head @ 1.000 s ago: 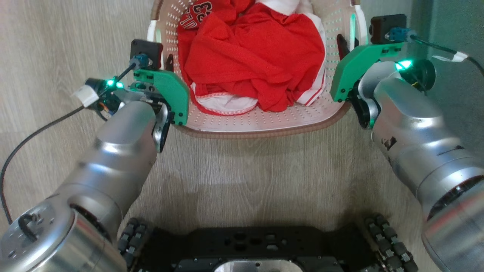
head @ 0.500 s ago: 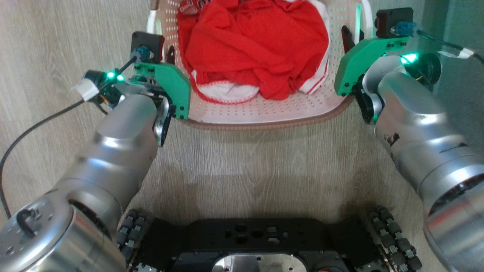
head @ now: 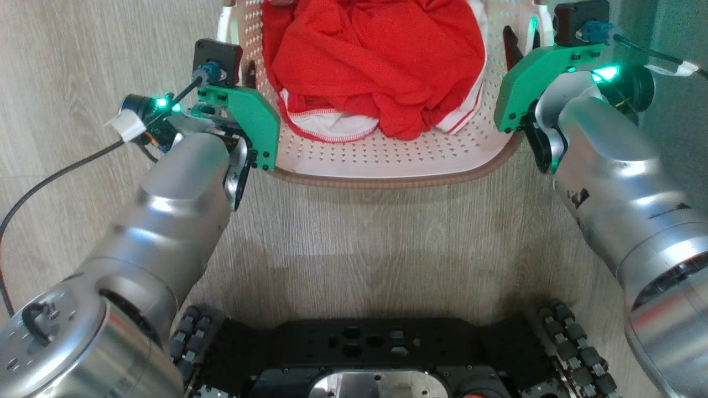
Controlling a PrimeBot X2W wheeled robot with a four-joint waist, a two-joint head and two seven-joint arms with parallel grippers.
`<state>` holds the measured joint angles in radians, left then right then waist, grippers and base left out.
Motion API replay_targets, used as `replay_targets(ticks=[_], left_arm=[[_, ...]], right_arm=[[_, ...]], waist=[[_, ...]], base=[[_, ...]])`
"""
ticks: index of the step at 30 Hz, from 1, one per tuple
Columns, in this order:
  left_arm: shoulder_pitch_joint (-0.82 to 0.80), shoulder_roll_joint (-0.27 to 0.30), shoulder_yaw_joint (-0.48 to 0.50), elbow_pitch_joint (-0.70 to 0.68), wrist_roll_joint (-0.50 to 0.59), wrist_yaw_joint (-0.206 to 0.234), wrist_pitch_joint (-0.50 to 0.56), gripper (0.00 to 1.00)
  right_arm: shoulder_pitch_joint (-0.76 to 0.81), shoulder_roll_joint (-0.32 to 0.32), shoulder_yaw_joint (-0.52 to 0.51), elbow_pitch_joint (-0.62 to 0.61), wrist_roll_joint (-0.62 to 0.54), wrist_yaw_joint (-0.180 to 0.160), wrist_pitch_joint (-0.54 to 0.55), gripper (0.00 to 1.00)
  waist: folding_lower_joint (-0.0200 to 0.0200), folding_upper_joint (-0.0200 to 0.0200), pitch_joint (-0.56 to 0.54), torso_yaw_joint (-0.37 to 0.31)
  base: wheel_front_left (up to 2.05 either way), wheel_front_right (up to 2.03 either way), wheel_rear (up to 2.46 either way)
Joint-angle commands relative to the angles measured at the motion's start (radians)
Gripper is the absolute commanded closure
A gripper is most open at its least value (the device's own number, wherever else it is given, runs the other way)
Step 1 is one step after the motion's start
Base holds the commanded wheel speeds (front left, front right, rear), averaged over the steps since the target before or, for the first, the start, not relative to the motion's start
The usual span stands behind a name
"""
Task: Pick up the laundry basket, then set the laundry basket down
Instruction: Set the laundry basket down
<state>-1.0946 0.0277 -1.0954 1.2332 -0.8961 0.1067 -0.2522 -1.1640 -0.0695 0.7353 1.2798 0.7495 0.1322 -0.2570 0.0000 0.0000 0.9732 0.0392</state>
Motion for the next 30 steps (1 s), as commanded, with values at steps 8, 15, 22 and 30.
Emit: replay_targets(ticks=[8,15,22,30], left_arm=[[0.014,0.023,0.016,0.0,-0.002,0.015,-0.009,0.31],[0.028,0.023,0.047,-0.008,0.006,0.027,-0.009,0.0],[0.072,0.054,0.119,-0.079,0.051,0.038,-0.009,0.0],[0.181,0.094,0.23,-0.199,0.141,0.053,-0.009,0.0]], right_arm=[[0.05,0.019,-0.02,-0.025,-0.031,-0.002,-0.005,0.0],[0.05,0.019,-0.065,-0.039,-0.072,-0.002,-0.005,0.0],[0.074,0.019,-0.153,-0.073,-0.146,-0.002,-0.005,0.0],[0.17,0.019,-0.279,-0.155,-0.254,-0.002,-0.005,0.0]], waist=[[0.0,0.0,-0.022,-0.002],[0.0,0.0,-0.071,-0.005],[0.0,0.0,-0.167,-0.012],[0.0,0.0,-0.314,-0.017]], base=[[0.0,0.0,0.0],[0.0,0.0,0.0],[0.0,0.0,0.0],[0.0,0.0,0.0]])
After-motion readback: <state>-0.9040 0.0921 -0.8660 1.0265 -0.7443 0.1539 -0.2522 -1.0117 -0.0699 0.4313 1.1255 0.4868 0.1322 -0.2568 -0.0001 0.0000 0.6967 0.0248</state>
